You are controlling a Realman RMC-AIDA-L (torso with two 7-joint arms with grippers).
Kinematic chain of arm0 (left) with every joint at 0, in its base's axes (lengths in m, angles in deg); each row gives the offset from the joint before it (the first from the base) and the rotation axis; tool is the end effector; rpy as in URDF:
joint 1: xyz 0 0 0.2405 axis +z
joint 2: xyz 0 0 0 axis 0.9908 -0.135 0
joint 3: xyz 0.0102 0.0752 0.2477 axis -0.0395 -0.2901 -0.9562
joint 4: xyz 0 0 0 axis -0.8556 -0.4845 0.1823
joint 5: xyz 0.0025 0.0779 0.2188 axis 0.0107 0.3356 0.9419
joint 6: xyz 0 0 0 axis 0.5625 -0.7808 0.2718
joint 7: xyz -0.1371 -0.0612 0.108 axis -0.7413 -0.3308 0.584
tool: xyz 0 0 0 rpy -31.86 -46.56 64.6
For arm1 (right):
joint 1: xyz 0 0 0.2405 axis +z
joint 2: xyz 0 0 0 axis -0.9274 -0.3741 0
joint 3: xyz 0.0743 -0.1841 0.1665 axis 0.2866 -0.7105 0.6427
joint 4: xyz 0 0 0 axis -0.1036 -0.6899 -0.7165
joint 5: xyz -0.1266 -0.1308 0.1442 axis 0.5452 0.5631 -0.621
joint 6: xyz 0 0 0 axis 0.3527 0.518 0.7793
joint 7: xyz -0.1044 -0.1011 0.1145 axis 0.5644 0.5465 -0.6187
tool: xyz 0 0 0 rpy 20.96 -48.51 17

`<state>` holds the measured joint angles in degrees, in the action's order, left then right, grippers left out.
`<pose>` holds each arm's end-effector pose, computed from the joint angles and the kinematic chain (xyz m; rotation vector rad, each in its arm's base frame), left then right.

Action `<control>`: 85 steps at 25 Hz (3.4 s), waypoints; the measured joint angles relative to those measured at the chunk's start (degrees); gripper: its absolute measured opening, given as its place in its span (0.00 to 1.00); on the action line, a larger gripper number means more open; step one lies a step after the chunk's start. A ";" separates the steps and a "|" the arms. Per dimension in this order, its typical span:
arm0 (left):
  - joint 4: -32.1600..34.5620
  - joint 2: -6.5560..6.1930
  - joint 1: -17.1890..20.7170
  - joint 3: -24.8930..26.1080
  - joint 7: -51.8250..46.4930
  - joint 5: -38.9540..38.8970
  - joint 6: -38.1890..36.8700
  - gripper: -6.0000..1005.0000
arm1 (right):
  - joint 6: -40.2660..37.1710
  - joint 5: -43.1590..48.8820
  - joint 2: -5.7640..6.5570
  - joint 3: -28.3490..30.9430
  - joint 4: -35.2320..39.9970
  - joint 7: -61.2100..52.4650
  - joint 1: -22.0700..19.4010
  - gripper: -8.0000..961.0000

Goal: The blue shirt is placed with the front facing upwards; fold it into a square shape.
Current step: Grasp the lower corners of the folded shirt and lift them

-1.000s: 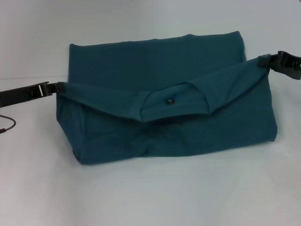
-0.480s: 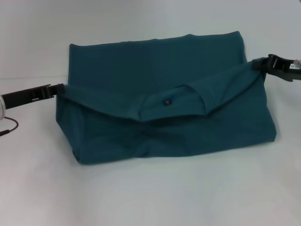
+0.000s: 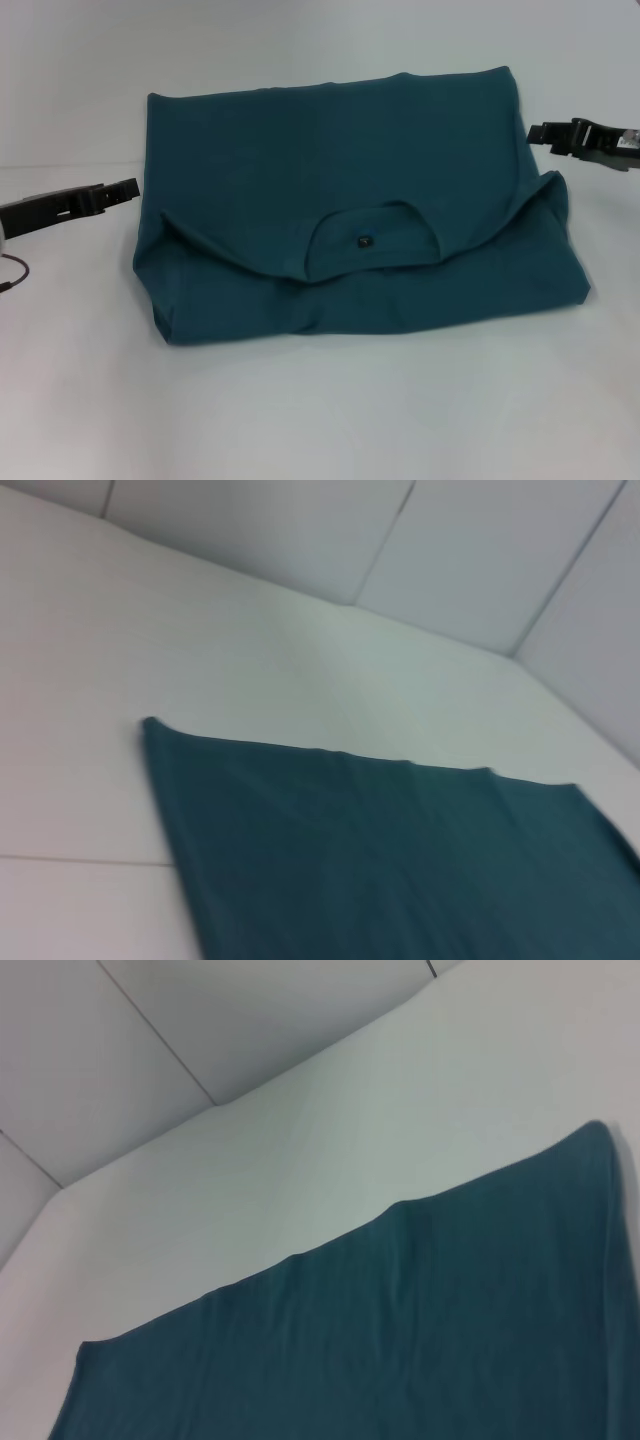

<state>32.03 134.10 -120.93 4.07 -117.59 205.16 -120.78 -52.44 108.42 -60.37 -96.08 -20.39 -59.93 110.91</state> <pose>-0.2941 0.4757 0.0088 -2.0591 -1.2331 -0.6015 0.3174 0.4981 0.0575 -1.8328 1.4658 0.6262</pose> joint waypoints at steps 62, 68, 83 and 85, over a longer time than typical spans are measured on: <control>14.95 7.29 13.05 -24.10 -4.06 2.79 -5.82 0.02 | -28.87 26.85 -2.28 -11.00 27.08 -10.05 -4.80 0.85; 14.74 7.29 12.98 -24.08 -4.09 2.79 -5.83 0.02 | -24.99 30.38 -4.37 -12.15 25.74 -10.10 -4.52 0.85; 14.52 7.29 13.12 -24.09 -4.10 2.79 -6.10 0.02 | -16.25 28.81 -5.06 -12.28 17.70 -10.42 -3.39 0.84; 14.52 7.24 13.11 -24.09 -4.10 2.79 -6.19 0.02 | -15.48 28.83 -5.06 -12.17 16.87 -10.43 -3.24 0.84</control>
<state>46.55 141.34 -107.82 -20.01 -121.69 207.96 -126.98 -67.92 137.25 -65.43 -108.24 -3.52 -70.36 107.67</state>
